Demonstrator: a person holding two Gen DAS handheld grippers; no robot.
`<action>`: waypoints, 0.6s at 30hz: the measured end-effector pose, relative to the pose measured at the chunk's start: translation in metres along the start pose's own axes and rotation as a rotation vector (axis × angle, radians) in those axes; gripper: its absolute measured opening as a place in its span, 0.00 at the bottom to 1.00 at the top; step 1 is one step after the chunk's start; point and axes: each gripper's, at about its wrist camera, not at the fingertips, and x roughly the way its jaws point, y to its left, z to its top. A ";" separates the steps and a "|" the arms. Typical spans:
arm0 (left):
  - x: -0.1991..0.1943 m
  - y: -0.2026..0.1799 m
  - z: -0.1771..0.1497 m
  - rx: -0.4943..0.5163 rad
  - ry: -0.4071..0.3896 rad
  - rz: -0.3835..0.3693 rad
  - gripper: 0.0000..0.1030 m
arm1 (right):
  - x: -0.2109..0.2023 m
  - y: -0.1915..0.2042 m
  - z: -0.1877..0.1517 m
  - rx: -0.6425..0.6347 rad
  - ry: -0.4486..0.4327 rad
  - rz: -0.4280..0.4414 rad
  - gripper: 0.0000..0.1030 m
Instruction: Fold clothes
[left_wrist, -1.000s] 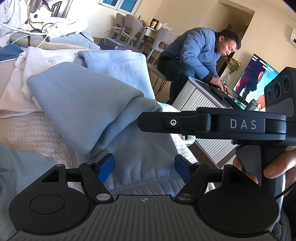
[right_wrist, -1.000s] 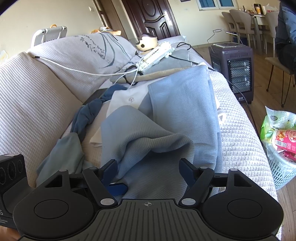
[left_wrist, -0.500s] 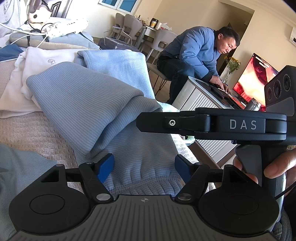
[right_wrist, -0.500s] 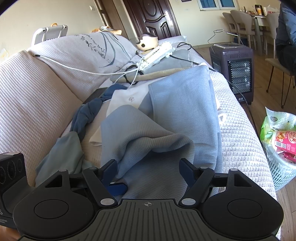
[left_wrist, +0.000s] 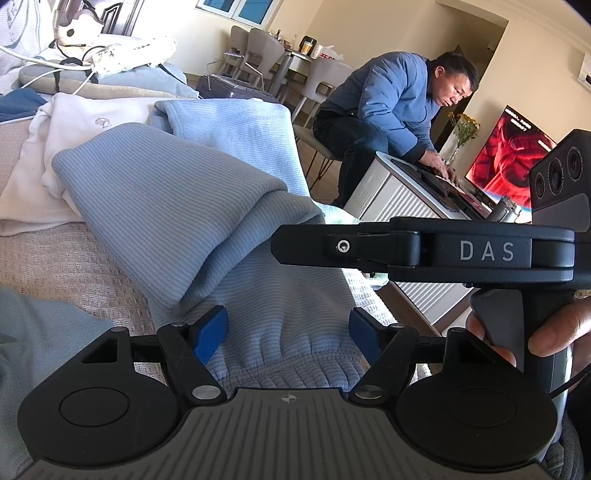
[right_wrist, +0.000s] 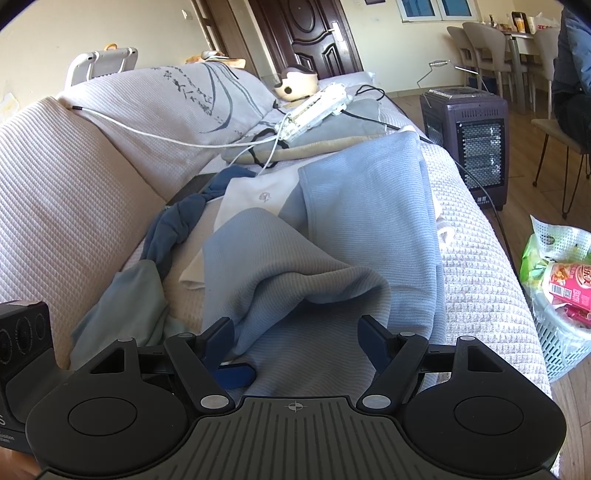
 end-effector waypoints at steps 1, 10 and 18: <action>0.000 0.000 0.000 0.001 0.000 0.000 0.68 | 0.000 0.000 0.000 0.000 0.000 0.000 0.74; -0.001 -0.001 -0.001 0.001 0.001 0.002 0.68 | 0.001 0.001 -0.001 -0.007 0.006 -0.002 0.74; 0.000 -0.002 -0.001 0.001 0.003 0.003 0.68 | 0.001 0.001 -0.002 -0.011 0.015 -0.003 0.74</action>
